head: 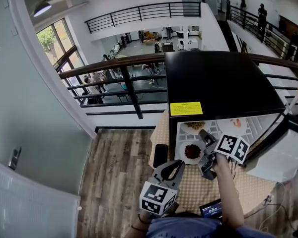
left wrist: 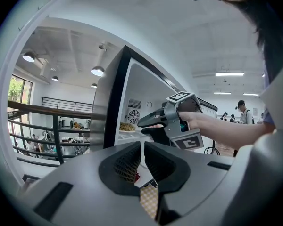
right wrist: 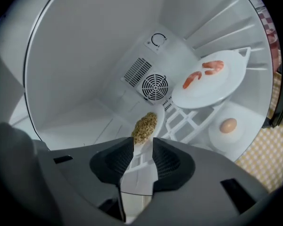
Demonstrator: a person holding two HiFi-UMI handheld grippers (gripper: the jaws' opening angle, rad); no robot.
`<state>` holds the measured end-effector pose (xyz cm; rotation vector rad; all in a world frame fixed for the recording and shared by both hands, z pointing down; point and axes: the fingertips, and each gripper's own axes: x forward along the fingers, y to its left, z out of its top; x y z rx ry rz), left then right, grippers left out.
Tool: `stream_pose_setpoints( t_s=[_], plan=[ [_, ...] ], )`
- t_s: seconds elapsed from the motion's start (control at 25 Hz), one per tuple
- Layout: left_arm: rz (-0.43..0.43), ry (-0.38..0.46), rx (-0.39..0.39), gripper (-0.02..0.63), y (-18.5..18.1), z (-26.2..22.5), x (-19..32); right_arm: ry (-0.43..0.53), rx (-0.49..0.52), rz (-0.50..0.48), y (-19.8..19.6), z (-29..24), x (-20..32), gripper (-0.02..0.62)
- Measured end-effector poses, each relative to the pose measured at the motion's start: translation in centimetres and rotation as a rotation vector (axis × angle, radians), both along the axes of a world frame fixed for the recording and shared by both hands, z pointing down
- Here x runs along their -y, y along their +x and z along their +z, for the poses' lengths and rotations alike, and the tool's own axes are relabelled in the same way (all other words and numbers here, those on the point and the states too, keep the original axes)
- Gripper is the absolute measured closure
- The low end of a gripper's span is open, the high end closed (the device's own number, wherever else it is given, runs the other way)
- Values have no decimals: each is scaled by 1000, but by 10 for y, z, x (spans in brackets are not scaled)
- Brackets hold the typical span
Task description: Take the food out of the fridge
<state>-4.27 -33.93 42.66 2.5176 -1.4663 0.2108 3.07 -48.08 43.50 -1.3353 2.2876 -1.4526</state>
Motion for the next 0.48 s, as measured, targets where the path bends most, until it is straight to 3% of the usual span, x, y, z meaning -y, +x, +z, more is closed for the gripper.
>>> stream_pose_setpoints(
  t_s=[0.24, 0.48],
  plan=[
    [2, 0, -20, 586, -2, -2, 0, -144, 72, 41, -1, 5, -1, 468],
    [-24, 1, -40, 586, -16, -1, -2, -250, 106, 38, -6, 3, 3, 416]
  ],
)
